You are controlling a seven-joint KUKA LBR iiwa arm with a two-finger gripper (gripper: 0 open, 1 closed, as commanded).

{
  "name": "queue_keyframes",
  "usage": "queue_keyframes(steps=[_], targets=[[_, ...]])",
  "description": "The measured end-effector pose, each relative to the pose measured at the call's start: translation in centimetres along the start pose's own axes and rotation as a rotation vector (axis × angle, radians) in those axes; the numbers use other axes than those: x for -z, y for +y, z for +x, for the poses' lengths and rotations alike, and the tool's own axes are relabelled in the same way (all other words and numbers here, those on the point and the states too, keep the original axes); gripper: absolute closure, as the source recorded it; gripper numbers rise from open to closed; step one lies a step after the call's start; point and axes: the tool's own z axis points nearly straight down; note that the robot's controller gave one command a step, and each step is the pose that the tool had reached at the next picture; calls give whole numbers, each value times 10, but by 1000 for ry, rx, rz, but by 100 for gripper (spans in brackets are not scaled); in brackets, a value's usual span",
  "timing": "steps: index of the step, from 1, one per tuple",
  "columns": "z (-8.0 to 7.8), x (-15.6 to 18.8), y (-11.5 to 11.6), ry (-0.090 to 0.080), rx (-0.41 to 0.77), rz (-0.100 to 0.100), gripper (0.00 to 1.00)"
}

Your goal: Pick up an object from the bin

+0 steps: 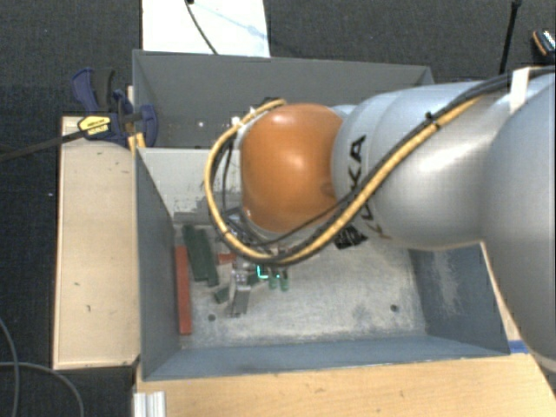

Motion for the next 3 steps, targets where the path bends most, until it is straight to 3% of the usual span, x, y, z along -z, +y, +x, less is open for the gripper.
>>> queue_keyframes(steps=[1, 2, 3], targets=[[-44, -124, -53, -2, 214, 1, 0], [-70, -120, -81, -11, 662, 2, 0], [-89, -120, -74, -10, 1082, 2, 0]])
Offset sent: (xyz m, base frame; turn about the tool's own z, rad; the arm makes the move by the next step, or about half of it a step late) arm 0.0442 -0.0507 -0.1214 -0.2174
